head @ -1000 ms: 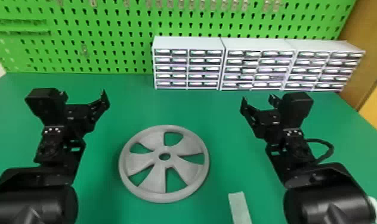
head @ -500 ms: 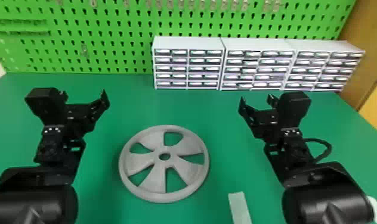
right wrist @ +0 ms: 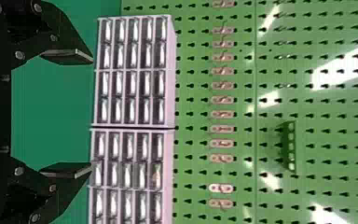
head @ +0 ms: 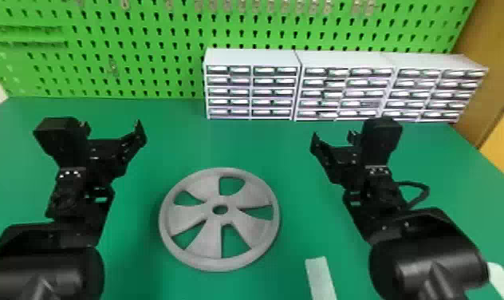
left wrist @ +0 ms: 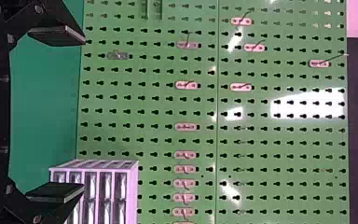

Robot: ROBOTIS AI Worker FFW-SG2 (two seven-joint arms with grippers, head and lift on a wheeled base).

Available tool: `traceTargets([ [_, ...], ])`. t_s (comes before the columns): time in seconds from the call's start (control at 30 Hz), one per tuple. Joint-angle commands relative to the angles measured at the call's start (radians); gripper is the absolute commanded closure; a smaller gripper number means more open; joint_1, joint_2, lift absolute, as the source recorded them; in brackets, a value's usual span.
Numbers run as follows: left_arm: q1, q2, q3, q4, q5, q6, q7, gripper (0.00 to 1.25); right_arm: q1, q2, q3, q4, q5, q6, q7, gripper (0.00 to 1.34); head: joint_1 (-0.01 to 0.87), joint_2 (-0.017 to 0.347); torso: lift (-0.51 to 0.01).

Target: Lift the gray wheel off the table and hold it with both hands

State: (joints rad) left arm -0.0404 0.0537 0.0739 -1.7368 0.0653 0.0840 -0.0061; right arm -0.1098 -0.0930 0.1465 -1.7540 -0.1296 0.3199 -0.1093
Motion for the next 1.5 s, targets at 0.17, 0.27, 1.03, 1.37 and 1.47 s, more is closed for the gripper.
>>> traceTargets([
  [0.17,-0.003,0.0,0.0,0.0,0.001,-0.001,0.0,0.18,-0.09,0.027,-0.019,-0.087,-0.074,0.378,-0.044,0.45,0.711,0.015,-0.098],
  [0.27,-0.004,0.0,0.0,-0.001,-0.001,-0.001,0.0,0.18,-0.117,0.026,-0.005,-0.114,-0.122,0.47,-0.107,0.45,0.711,0.015,-0.098],
  [1.03,-0.012,0.0,-0.003,0.0,-0.007,0.0,0.0,0.18,-0.318,0.026,0.045,-0.085,-0.791,0.897,-0.714,0.45,0.711,0.015,-0.098],
  [1.37,-0.015,0.0,-0.005,0.0,-0.01,-0.001,0.0,0.18,-0.367,0.036,0.093,0.024,-0.958,0.898,-0.791,0.45,0.711,0.015,-0.098],
  [1.47,-0.016,0.0,-0.005,-0.001,-0.01,0.0,0.0,0.18,-0.372,0.039,0.096,0.064,-0.987,0.886,-0.793,0.45,0.711,0.015,-0.098],
])
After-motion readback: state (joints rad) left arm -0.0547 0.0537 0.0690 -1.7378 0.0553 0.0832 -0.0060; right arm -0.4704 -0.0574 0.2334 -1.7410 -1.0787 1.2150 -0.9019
